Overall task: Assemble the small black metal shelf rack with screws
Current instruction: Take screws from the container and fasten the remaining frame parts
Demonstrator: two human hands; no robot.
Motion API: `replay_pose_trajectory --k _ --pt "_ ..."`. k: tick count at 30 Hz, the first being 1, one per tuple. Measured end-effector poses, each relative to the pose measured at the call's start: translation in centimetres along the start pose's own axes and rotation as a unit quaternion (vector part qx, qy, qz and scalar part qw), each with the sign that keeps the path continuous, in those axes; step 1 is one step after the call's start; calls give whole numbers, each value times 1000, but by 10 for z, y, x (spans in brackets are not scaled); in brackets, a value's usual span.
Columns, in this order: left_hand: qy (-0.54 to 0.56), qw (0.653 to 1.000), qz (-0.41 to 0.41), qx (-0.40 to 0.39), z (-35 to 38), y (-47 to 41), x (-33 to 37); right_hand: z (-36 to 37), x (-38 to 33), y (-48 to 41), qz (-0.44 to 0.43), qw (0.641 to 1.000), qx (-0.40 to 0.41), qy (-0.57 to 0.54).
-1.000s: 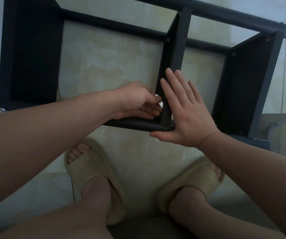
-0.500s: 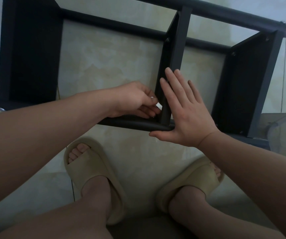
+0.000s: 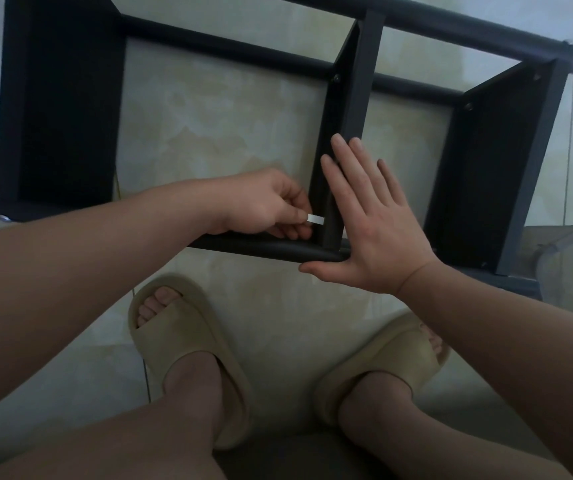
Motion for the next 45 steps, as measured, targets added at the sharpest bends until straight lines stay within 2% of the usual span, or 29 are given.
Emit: replay_pose_trajectory --k 13,19,23,29,31,33,35,37,45 --pt "-128 991 19 -23 2 -1 -2 0 0 0 1 1000 -6 3" --pt "-138 990 16 -21 0 -1 -3 0 1 0 2 1000 -3 2" --pt "-131 991 14 1 -10 1 -2 1 0 -1 1 1000 -1 -2" --pt "-191 978 59 65 -13 1 11 0 0 0 1 1000 -3 -2" --pt "-143 985 60 72 -8 -2 13 0 0 0 -1 1000 0 -5" --pt "-28 997 26 70 -3 -3 12 -1 0 0 0 1000 -1 -3" --pt "97 993 -17 59 2 -3 8 0 0 0 1 1000 -2 -1" --pt "168 984 -33 54 5 -4 6 0 0 0 0 1000 -1 -4" --pt "149 983 -45 100 2 -8 2 -1 0 -1 4 1000 -8 -2"
Point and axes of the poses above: each hand's wrist, its own y-axis away from the middle knuckle, its own z-axis out of the palm, x = y × z, the point moved 4 cm from there along -y, towards the middle knuckle, and after that the axes turned 2 degrees about z, right-handed, at the moved point
